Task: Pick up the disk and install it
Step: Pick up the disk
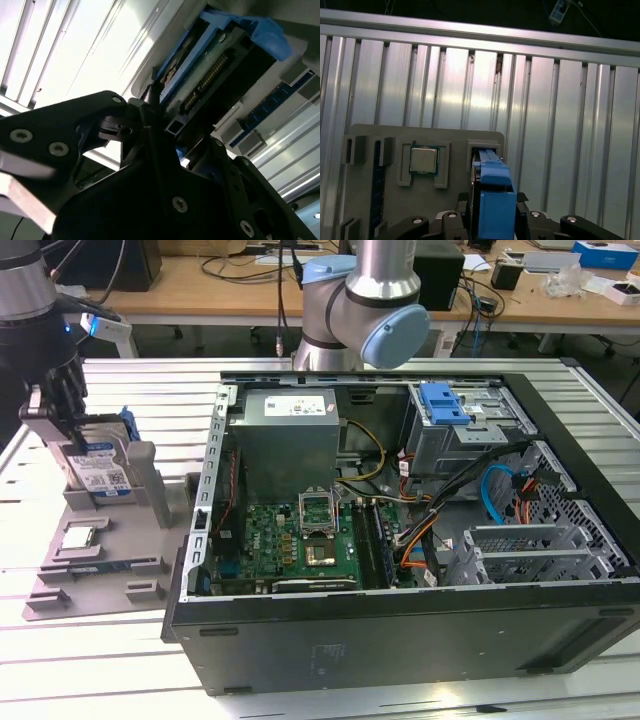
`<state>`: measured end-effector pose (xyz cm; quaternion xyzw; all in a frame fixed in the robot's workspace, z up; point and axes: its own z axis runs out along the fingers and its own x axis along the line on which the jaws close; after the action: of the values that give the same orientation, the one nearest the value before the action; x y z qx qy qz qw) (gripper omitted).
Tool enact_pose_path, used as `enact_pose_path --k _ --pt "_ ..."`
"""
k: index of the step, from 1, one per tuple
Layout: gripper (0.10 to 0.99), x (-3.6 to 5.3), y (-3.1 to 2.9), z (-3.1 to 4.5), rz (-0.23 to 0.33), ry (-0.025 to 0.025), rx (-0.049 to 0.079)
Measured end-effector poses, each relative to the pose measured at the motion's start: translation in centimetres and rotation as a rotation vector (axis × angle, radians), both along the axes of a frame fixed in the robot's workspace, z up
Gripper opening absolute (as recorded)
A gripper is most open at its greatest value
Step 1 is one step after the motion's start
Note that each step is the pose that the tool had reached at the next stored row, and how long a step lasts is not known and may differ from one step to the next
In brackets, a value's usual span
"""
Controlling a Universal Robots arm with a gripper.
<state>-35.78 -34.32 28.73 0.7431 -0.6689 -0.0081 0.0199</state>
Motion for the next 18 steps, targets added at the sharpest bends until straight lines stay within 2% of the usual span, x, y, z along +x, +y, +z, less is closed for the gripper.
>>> enact_pose_path --k 2,13,18 --pt "0.369 0.00 0.00 0.00 0.000 0.0001 0.000" --pt "0.369 0.03 0.00 0.00 0.000 0.0000 0.000" --pt "0.369 0.03 0.13 0.67 0.000 0.0001 0.000"
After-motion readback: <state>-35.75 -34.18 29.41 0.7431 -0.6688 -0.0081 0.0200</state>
